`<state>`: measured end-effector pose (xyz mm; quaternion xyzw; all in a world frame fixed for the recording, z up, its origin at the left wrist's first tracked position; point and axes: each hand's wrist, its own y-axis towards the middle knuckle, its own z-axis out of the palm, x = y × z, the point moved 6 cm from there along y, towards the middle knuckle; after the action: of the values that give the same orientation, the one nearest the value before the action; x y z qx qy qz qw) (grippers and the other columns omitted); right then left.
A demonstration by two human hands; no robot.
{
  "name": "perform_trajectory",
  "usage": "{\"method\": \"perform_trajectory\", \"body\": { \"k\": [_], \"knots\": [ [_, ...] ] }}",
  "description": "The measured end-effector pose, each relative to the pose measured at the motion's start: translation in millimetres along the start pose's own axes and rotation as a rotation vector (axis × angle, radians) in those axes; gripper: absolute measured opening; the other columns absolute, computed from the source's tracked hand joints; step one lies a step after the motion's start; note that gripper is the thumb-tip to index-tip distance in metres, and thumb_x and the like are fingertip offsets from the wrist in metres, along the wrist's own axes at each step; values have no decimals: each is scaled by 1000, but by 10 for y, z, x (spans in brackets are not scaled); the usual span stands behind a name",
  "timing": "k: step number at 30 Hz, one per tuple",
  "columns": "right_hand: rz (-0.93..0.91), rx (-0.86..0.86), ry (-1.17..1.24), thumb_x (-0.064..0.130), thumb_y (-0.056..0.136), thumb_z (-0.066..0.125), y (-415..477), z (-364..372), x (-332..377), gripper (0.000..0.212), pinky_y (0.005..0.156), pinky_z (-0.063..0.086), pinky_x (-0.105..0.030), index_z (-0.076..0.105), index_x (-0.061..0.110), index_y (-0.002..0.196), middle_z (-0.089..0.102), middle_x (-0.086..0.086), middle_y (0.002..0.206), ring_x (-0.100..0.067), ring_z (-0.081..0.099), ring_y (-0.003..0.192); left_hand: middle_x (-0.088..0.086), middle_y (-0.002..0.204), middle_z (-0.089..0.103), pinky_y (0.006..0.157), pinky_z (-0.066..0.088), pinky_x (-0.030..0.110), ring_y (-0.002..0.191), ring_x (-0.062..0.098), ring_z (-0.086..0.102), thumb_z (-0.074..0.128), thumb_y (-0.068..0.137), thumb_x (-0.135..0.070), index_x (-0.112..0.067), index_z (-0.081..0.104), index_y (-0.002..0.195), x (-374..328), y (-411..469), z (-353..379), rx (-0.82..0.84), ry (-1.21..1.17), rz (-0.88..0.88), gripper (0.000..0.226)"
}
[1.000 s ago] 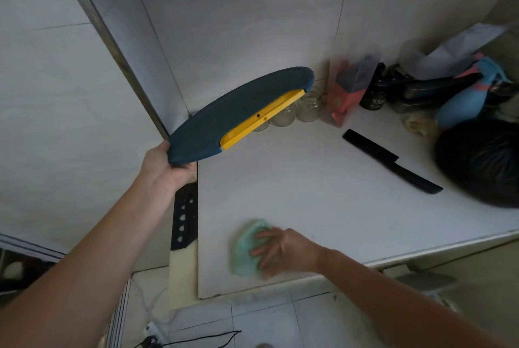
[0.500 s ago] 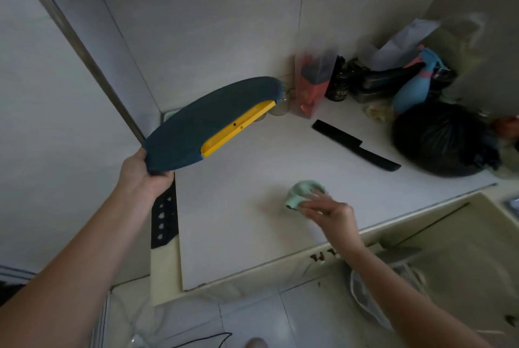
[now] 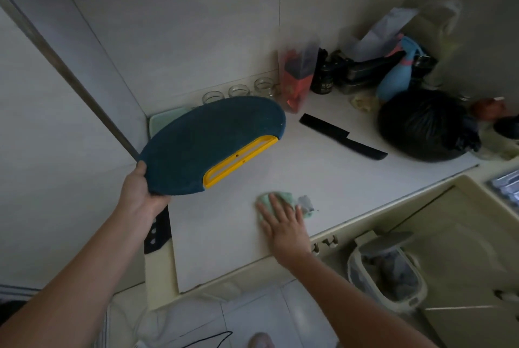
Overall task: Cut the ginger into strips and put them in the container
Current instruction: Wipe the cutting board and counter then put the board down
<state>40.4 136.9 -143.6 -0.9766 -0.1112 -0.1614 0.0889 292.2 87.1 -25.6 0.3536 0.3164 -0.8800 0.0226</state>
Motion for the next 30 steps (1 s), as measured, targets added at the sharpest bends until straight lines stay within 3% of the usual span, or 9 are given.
{"method": "perform_trajectory", "body": {
  "k": [2,7,11,15,18,20,22,26,30],
  "knots": [
    [116,-65,-12,58,85,-19,-40,-129,-388,65,110,-20,-39,-6,45,147,-15,14,155,-16,-6,147,4,114,67,65,58,40,103,24,64,35,101,-30,-23,54,126,66,9,28,-1,7,-3,32],
    [339,-95,-7,52,96,-2,-165,-366,-1140,54,115,-14,-42,-5,43,149,-11,8,159,-16,-10,147,2,102,66,79,50,41,92,21,62,32,102,-35,-23,59,106,316,-16,162,14,93,-27,30],
    [463,-125,41,48,100,7,-310,-527,-1568,52,115,-12,-43,-5,41,150,-12,4,159,-18,-12,146,2,102,65,79,50,43,91,22,61,30,101,-43,-24,57,112,555,4,124,30,202,-102,35],
    [520,-168,149,46,101,12,-428,-591,-1789,51,110,-10,-37,-1,41,150,-13,9,157,-22,-11,146,4,108,63,80,48,45,99,26,59,31,99,-47,-28,58,104,785,51,14,27,333,-144,33],
    [563,-176,145,39,98,10,-458,-535,-1939,55,119,-2,-49,0,37,152,-15,7,158,-21,-15,146,5,115,60,85,47,46,103,28,57,33,97,-51,-26,56,110,936,97,-60,10,378,-176,36],
    [613,-217,206,26,98,18,-524,-588,-2026,56,117,22,-47,5,31,153,-14,4,160,-23,-5,147,4,118,58,87,46,44,105,27,55,34,97,-51,-24,54,119,1006,135,-67,5,386,-183,40],
    [669,-321,351,4,97,33,-676,-756,-2075,62,94,48,-38,18,30,152,-4,3,161,-27,27,140,4,119,56,89,45,44,107,26,54,36,97,-49,-21,51,124,1041,189,-55,-3,399,-191,42],
    [758,-502,450,-2,91,42,-894,-1097,-2192,54,86,55,-43,49,24,138,49,-14,141,-31,60,110,8,130,55,96,46,48,113,30,54,49,94,-44,-15,51,128,1050,349,-91,-94,460,-158,45],
    [738,-680,427,6,91,50,-946,-1475,-2130,41,85,53,-50,58,22,128,59,-14,123,-32,60,101,18,123,57,90,48,43,109,34,56,67,86,-19,0,54,121,951,414,-113,-230,802,69,43]
  ]
}}
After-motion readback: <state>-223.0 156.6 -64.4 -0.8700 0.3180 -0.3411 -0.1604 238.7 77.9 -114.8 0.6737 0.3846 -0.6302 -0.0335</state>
